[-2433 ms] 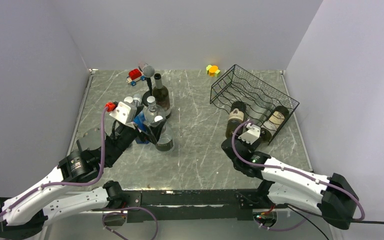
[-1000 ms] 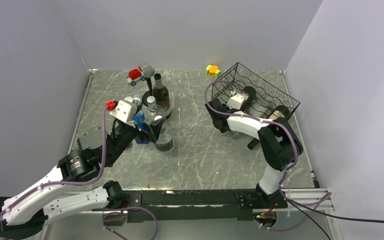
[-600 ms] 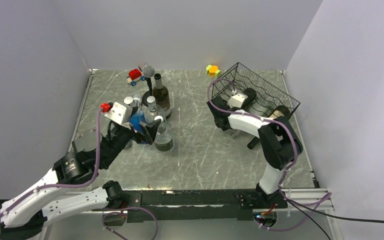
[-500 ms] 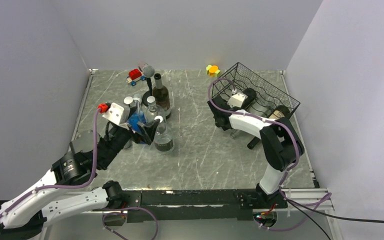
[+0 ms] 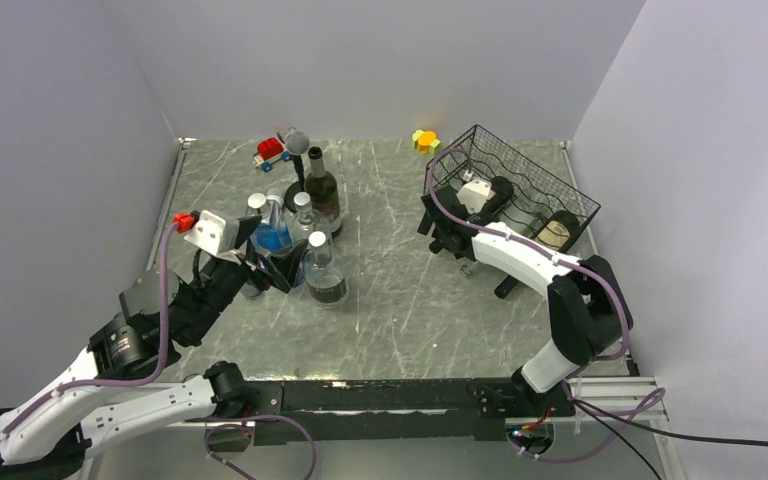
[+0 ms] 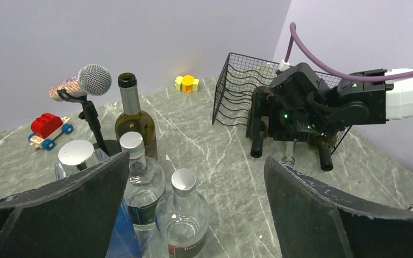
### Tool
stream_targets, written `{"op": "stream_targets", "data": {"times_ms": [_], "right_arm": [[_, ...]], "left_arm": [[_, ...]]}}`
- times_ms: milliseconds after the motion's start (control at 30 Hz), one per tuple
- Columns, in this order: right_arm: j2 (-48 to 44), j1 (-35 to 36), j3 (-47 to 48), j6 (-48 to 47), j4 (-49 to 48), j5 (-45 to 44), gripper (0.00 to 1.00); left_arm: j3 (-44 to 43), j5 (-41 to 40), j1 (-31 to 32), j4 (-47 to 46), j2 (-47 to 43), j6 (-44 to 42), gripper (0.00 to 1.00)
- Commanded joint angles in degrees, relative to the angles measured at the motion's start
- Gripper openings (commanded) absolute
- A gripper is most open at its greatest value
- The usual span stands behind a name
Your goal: Put the wine bottle on the wine rack
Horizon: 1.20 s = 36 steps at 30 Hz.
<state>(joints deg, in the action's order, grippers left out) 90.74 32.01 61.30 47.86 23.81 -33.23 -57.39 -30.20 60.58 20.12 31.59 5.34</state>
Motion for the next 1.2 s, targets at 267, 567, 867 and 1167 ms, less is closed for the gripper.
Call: {"op": "stream_targets", "data": {"times_ms": [267,567,867,1167], "right_arm": [[5.4,0.9,-2.8,6.1,-2.2,6.5,0.77],[8.9,-0.1,-1.6,8.0,-4.7,7.7,0.23],[12.4,-0.9,-0.5,12.1,-5.9,8.8,0.00],[12.9,-3.5,1.0,13.4,-5.2,8.0,0.00]], "left_arm": [[-0.1,-1.7,0.2,1.2,-1.9,1.9,0.99],[0.1,-2.3,0.2,1.8,-2.4,2.0,0.99],[-0.2,-2.7,0.2,2.3,-2.6,2.0,0.99],[-0.4,-2.9,0.2,2.5,-2.5,1.8,0.99]]}}
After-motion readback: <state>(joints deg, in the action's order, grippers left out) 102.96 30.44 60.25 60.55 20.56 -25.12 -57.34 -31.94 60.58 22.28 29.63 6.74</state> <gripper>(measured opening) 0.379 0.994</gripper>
